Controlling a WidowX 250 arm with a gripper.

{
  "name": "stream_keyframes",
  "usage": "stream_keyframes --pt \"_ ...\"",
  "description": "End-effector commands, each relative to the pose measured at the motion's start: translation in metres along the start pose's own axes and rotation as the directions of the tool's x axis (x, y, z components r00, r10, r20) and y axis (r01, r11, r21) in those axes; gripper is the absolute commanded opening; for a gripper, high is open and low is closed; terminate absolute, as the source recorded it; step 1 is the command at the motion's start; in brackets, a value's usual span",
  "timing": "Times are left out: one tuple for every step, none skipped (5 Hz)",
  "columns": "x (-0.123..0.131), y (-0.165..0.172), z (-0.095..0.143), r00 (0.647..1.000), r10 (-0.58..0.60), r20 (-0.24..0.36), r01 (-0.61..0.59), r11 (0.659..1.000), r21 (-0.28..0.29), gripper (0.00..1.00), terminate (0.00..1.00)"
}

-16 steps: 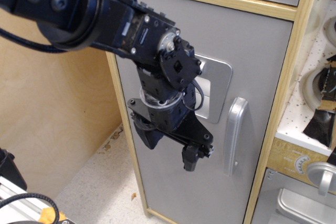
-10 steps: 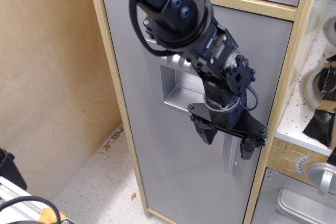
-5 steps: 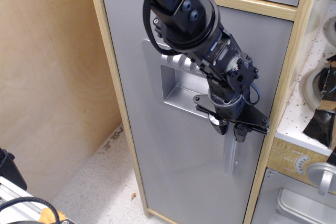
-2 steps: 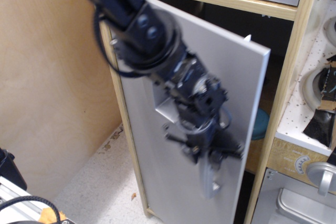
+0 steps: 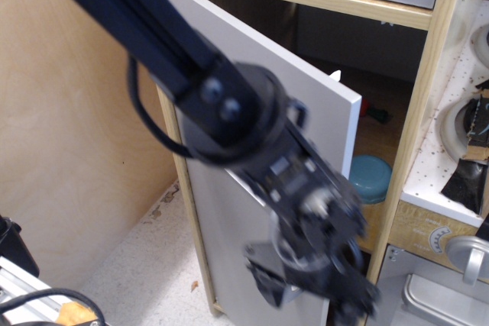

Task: Open fridge

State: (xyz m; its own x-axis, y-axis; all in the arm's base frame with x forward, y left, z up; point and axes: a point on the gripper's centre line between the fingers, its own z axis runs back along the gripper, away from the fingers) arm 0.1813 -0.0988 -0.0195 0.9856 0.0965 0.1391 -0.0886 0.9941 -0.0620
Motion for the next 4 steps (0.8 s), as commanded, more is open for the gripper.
stream_keyframes --pt "0.016 -0.043 -0.001 0.998 -0.062 0.012 0.063 0.996 -0.066 1.0 0.0" --pt "0.04 -0.075 -0.004 0.997 -0.078 0.006 0.078 0.991 -0.108 1.0 0.0" --pt "0.063 -0.097 0.0 0.993 -0.114 0.041 0.118 0.986 -0.12 1.0 0.0" --pt "0.079 -0.109 0.008 0.986 -0.139 0.09 0.15 0.981 -0.124 1.0 0.0"
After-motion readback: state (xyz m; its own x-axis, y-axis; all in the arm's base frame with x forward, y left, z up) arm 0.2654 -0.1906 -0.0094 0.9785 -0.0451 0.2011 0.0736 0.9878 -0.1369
